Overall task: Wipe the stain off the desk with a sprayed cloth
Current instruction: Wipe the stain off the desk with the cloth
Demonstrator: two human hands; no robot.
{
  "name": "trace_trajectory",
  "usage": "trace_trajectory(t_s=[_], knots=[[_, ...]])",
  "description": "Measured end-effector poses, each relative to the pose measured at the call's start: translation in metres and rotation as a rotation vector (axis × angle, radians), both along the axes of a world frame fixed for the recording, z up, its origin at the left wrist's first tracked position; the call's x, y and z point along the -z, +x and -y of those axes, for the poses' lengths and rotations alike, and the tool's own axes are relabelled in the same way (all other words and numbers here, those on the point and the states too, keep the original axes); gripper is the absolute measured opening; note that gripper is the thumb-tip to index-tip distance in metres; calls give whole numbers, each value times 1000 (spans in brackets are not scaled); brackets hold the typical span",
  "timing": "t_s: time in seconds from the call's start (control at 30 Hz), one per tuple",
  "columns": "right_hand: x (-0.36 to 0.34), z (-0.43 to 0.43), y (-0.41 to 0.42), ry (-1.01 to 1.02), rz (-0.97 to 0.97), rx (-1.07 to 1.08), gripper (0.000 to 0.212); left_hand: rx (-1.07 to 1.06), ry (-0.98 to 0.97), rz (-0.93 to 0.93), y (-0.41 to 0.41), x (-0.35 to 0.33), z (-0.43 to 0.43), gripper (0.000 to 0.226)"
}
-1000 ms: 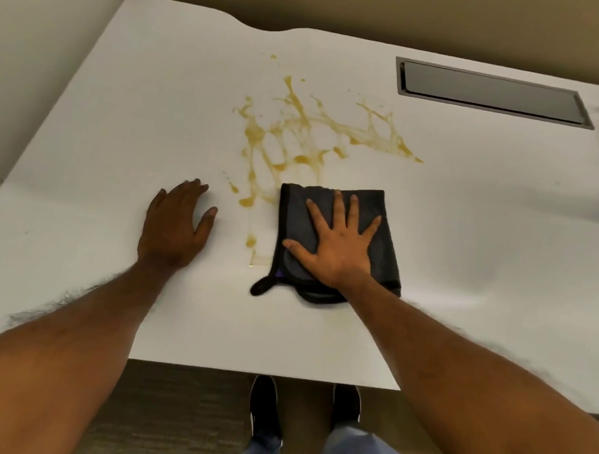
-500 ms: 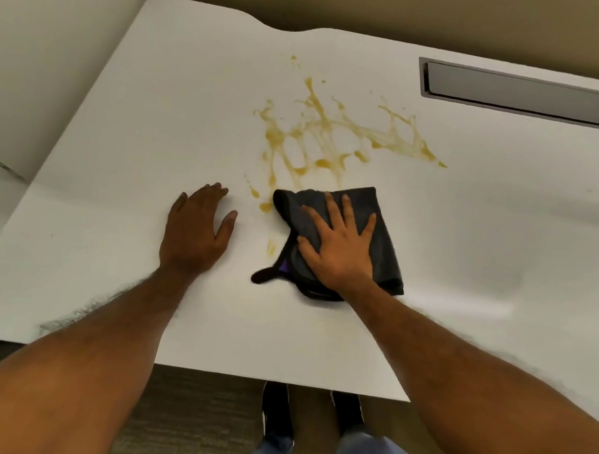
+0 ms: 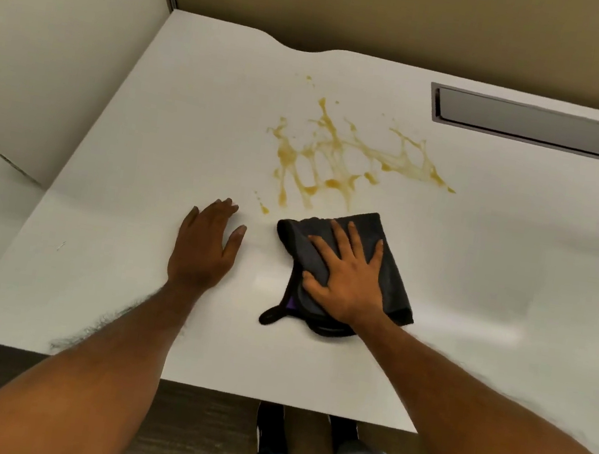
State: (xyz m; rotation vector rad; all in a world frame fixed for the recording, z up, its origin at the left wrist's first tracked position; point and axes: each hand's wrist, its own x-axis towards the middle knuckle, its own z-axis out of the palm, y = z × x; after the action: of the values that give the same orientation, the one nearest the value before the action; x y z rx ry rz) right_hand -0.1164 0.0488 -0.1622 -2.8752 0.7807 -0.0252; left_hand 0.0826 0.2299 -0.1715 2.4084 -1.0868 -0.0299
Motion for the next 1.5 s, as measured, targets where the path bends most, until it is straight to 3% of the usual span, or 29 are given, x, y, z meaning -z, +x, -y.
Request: trace_trajectory(t_s=[0.17,0.3,0.4,0.53,0.7,0.9,1.1,1.23,1.33,1.5], knots=[[-2,-5,55,22,-64,149,93,-21,-30,10,0,0,2,53],[-3,-4,66,1,-88,18,102,-24,-31,10,-1,-4,3,52],[0,11,39,-31,-37,-134,92,-18,-16,-5,0,-6,3,54],[0,24,42,-21,-57,-49,78,-22,-10,4,1,-5,3,56],[-1,27,89,-1,-78,101,80,-40,-36,2,2,-5,5,54],[-3,21,135,20,-106,62,96,-46,-54,-15,3,-4,6,54],[-1,44,100,50,13,-161,58,-44,-9,1,3,-7,6,53],[2,49,108,23,9,-129,59,-61,-1,-16,3,-5,7,54],[1,41,135,-25,-68,-77,74,-67,-8,-20,4,-5,8,54],[-1,38,145,-30,-95,-209,73,-67,-39,-33,4,-7,7,53]])
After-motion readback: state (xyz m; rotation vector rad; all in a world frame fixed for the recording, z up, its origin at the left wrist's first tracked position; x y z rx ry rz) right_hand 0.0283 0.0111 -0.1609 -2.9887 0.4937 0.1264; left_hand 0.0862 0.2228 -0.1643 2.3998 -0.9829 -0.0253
